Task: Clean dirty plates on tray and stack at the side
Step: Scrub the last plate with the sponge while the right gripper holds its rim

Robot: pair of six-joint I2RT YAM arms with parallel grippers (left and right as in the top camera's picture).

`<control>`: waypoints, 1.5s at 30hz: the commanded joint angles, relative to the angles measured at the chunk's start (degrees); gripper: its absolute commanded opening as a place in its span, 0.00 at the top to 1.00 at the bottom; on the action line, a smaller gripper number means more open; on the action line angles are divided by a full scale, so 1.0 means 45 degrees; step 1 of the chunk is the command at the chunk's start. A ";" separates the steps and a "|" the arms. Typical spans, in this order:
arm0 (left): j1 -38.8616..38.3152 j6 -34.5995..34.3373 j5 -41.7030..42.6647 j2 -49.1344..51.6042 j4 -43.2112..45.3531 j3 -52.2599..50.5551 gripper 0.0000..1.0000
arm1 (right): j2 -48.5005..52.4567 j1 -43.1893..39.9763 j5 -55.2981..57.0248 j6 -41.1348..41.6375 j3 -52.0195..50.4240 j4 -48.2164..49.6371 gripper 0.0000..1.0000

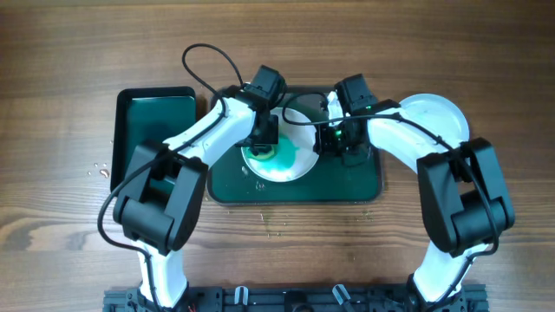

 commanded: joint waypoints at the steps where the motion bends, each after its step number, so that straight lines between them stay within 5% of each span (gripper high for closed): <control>1: 0.0063 0.1875 0.4284 0.0384 0.0053 0.0015 0.96 | 0.0393 0.0651 0.0253 -0.0374 -0.0466 -0.0257 0.96; 4: -0.0063 0.2448 0.5625 0.0384 0.0107 0.0015 0.96 | 0.0393 0.0787 0.0243 -0.0379 -0.0466 -0.0272 0.96; 10: -0.0097 0.2424 0.4867 0.0384 0.1141 0.0015 0.96 | 0.0393 0.0782 0.0151 -0.0384 -0.0466 -0.0287 0.96; 18: -0.0097 0.0257 -0.3099 0.0384 0.1438 0.0015 0.96 | 0.0393 0.0782 0.0155 -0.0384 -0.0466 -0.0253 0.96; 21: -0.0097 -0.0602 -0.4367 0.0384 0.0534 0.0015 0.96 | 0.0393 0.0782 0.0155 -0.0379 -0.0466 -0.0233 0.96; 25: -0.0112 -0.0908 -0.3041 0.0384 -0.0418 0.0015 0.96 | 0.0393 0.0782 0.0160 -0.0325 -0.0466 -0.0194 0.96; 32: -0.0107 0.1336 0.5532 0.0384 -0.1433 0.0015 0.96 | 0.0393 0.0772 0.0155 -0.0053 -0.0466 -0.0204 0.96; 35: -0.0112 0.1875 0.7529 0.0384 -0.1287 0.0015 0.96 | 0.0393 0.0763 0.0102 0.0010 -0.0466 -0.0204 0.96; 41: -0.0068 0.1821 0.6975 0.0384 -0.0355 0.0015 0.96 | 0.0393 0.0758 0.0097 0.0282 -0.0466 -0.0199 0.96; 45: -0.0073 0.0379 0.2939 0.0384 -0.0170 0.0015 0.96 | 0.0393 0.0733 -0.0102 0.0291 -0.0466 -0.0180 0.95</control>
